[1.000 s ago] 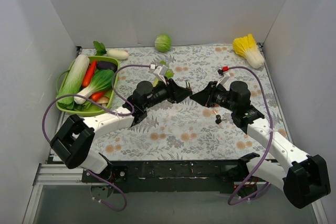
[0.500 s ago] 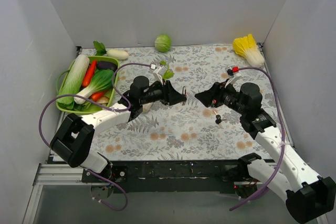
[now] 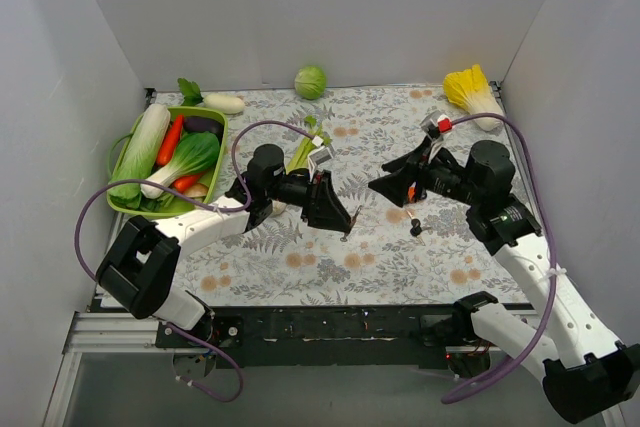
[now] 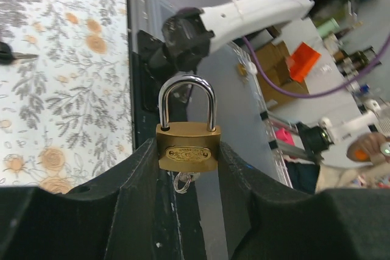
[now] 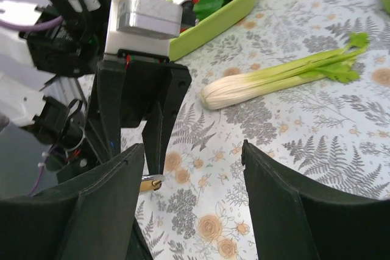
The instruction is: Unlock with the key
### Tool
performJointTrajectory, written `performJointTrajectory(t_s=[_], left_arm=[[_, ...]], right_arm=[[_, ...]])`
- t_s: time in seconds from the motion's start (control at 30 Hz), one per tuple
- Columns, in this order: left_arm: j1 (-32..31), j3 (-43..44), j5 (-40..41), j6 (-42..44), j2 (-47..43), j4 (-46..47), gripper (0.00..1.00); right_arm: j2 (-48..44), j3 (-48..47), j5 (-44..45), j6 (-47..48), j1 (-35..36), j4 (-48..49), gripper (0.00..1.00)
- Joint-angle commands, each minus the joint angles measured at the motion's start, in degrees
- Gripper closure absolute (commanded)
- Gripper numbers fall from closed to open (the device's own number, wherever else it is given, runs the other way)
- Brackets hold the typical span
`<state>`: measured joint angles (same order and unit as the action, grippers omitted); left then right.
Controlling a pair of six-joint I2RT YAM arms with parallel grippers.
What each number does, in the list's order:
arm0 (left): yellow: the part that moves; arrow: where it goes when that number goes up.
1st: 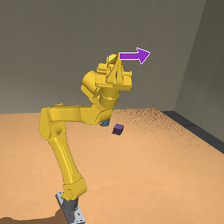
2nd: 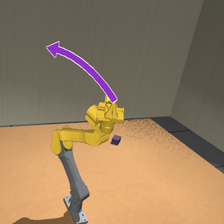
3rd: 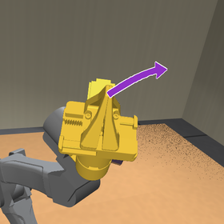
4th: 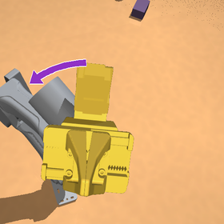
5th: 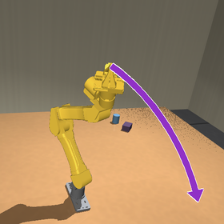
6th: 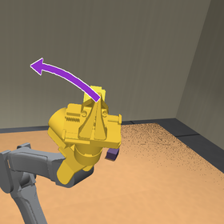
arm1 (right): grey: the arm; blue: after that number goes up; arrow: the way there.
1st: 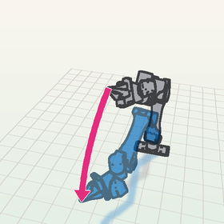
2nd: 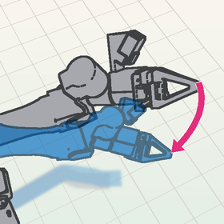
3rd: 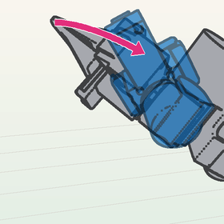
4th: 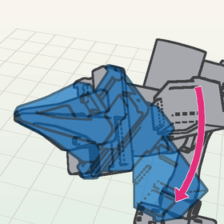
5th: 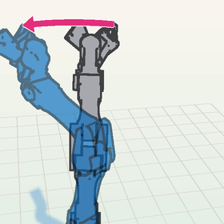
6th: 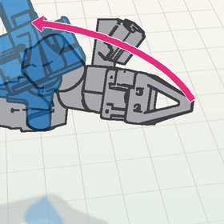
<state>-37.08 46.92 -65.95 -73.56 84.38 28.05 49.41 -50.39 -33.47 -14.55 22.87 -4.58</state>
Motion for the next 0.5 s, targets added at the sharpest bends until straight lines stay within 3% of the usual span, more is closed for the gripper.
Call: performJointTrajectory(t_s=[0.0,0.17,0.47], left_arm=[[0.08,2.74,-12.96,-2.64,-0.27,4.9,1.0],[0.08,3.27,-15.43,-3.17,-0.27,4.82,1.0],[0.08,2.83,-16.58,-5.72,0.96,7.45,1.0]], right_arm=[[2.18,-1.82,-11.25,3.91,-0.2,-0.79,0.28],[3.15,0.82,-19.94,2.42,0.86,1.41,0.29],[3.41,3.98,-27.08,-0.13,3.23,5.28,0.29]])
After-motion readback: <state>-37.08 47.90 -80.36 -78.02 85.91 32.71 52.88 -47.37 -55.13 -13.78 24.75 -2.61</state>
